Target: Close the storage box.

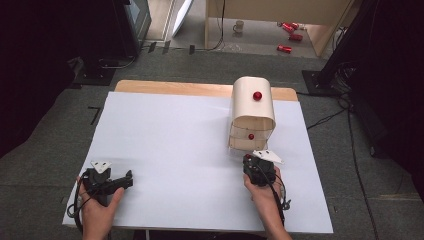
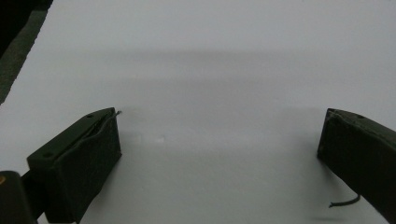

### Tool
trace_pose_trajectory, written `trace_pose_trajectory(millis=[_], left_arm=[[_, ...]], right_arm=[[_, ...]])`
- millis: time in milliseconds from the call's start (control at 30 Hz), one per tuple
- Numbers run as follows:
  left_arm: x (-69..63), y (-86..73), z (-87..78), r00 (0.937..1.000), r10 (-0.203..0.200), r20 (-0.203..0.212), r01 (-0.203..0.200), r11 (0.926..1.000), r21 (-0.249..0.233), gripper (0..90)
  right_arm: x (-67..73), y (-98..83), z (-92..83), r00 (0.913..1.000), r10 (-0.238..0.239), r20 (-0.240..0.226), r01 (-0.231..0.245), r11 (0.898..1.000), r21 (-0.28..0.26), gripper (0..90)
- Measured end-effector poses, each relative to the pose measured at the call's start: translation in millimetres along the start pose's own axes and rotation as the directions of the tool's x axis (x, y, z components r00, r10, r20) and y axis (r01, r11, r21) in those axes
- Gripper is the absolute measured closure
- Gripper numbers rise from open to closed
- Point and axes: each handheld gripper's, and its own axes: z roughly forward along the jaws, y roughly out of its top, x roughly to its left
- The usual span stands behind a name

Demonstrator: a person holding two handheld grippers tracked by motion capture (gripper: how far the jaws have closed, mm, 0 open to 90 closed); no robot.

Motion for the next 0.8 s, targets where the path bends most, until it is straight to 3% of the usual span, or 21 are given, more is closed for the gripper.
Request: trace_pose_trajectory(millis=[800], left_arm=[[0.0,0.0,0.0,1.0,0.0,0.0,0.0,1.0,0.0,0.0]], right_arm=[[-9.9,15.9,19.7,0.9997,-0.006,0.024,0.006,1.0,-0.018,74.7]])
